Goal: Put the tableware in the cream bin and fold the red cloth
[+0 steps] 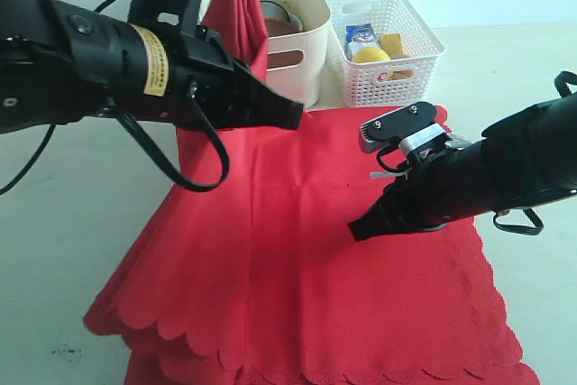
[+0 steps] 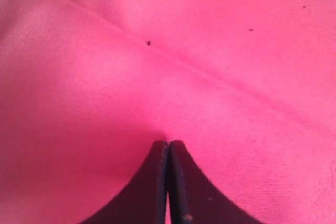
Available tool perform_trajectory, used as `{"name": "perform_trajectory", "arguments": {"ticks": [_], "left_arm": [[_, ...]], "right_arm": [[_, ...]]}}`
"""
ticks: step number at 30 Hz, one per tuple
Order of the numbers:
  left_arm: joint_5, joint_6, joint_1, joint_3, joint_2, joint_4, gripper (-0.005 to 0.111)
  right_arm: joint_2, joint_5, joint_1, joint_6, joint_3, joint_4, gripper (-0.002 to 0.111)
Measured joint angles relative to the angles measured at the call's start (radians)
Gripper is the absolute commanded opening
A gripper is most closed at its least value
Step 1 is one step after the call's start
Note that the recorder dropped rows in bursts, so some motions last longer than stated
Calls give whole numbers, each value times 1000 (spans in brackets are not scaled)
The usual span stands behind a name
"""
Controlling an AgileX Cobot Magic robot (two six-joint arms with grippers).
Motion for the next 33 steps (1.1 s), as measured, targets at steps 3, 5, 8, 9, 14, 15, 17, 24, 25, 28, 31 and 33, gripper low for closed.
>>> {"name": "perform_trajectory", "arguments": {"ticks": [3, 5, 8, 9, 14, 15, 17, 24, 25, 28, 31, 33], "left_arm": [[24, 2, -32, -35, 28, -7, 0], [47, 13, -53, -60, 37, -11, 0], [92, 40, -85, -120, 39, -16, 0], [115, 48, -90, -144, 39, -17, 0], [171, 64, -95, -227, 44, -39, 0], [173, 74, -95, -243, 49, -50, 0], [176, 92, -95, -267, 72, -75, 0], [190, 159, -129, -372, 187, -146, 0], [191, 168, -136, -388, 201, -156, 0], [200, 183, -159, -455, 248, -168, 0], [207, 187, -170, -528, 298, -176, 0], [209, 187, -170, -570, 335, -179, 0]], "right_arm": [[-14, 0, 0, 4, 0, 2, 0], [-46, -7, 0, 4, 0, 2, 0], [-112, -58, 0, 4, 14, 2, 0], [-147, -103, 0, 4, 22, 2, 0], [-297, -337, 0, 4, 63, 4, 0], [-339, -391, 0, 6, 71, 6, 0], [-397, -500, 0, 19, 81, 6, 0], [-540, -698, 0, 70, 93, 9, 0], [-545, -698, 0, 70, 97, 9, 0], [-551, -698, 0, 80, 110, 9, 0], [-552, -698, 0, 107, 118, 7, 0], [-554, -702, 0, 117, 121, 2, 0]]}}
